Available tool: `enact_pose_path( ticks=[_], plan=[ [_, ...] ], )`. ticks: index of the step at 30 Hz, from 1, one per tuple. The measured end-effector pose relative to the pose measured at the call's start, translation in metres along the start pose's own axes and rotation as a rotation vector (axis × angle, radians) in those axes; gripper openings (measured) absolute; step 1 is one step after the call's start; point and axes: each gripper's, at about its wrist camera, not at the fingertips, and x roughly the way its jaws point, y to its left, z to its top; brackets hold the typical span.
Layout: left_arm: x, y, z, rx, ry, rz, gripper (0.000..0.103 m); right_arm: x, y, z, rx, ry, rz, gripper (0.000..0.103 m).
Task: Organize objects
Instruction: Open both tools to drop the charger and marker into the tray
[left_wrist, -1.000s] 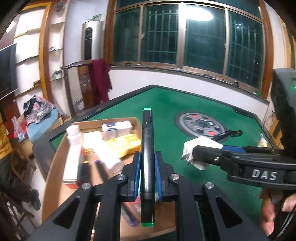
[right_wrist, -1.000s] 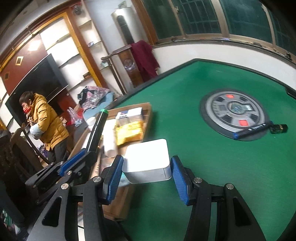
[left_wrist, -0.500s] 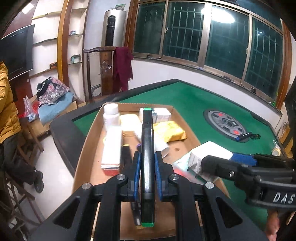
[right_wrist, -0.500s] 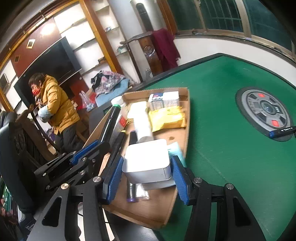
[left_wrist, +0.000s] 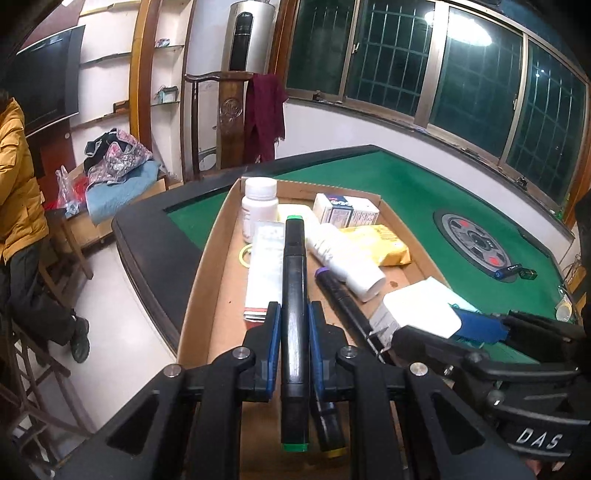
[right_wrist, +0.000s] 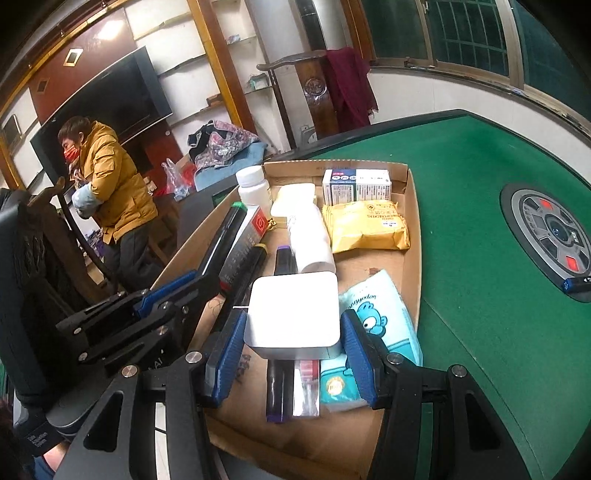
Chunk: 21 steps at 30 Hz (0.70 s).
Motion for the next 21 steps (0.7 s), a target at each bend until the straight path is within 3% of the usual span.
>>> enact_pose_path(
  ticks=[13,17,21],
  plan=[
    [0.003,0.007,-0.004,-0.006,0.046,-0.028,0.017,-0.002,0.008,-0.003,-0.049,0.02,0.023,0.063],
    [-0.006,0.006,-0.003,-0.009,0.022,-0.036,0.04,-0.012,0.001,-0.003,-0.02,0.006,0.04,0.065],
    [-0.012,-0.001,-0.002,0.007,0.012,-0.043,0.043,-0.027,-0.01,-0.002,0.018,-0.011,0.052,0.065]
  ],
)
